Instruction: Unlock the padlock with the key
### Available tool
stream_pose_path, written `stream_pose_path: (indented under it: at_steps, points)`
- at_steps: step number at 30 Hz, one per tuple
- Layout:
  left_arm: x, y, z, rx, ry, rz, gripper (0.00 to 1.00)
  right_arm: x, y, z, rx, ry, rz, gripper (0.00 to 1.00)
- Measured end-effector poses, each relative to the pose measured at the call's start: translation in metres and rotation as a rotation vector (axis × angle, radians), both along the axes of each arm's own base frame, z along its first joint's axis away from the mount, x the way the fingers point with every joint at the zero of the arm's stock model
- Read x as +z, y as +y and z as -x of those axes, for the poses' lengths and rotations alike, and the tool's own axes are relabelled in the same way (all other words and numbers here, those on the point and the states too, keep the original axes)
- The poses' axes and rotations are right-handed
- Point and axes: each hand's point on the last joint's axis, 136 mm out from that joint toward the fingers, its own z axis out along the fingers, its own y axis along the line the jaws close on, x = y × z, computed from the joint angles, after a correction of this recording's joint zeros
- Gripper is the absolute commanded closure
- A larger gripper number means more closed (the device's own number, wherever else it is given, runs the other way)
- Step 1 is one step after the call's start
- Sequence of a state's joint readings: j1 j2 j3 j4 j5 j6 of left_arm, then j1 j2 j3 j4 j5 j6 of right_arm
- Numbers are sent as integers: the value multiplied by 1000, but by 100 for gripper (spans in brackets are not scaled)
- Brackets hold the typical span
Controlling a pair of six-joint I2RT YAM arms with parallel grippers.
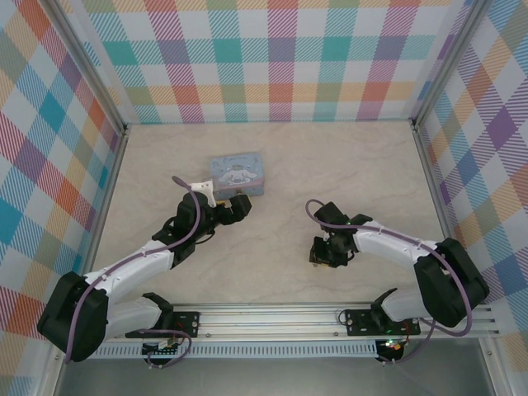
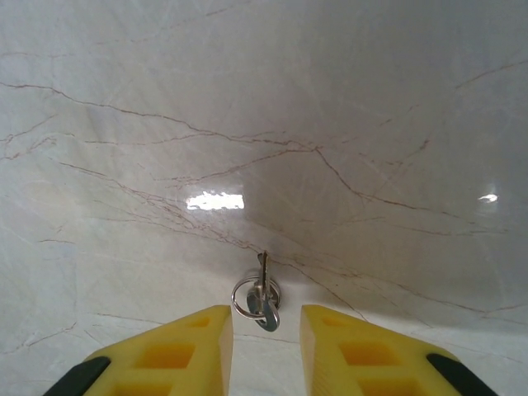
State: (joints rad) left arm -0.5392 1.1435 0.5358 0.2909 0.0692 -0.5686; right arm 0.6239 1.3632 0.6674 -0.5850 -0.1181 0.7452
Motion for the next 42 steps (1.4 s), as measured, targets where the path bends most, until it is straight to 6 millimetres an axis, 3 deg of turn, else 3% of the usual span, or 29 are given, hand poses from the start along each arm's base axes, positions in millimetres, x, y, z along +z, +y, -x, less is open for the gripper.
stream_pose_path:
  at_steps: [19, 25, 36, 42]
  points:
    - [0, 1, 0, 3, 0, -1, 0, -9, 0, 3, 4, 26, 19, 83]
    - [0, 1, -1, 8, -1, -3, 0, -10, 1, 3, 8, 24, 18, 93]
    - [1, 1, -1, 10, -2, -4, 0, -3, 3, 0, 31, -19, 10, 99]
    - [9, 0, -2, 0, -22, -6, 0, 10, 1, -9, 81, -110, 10, 99]
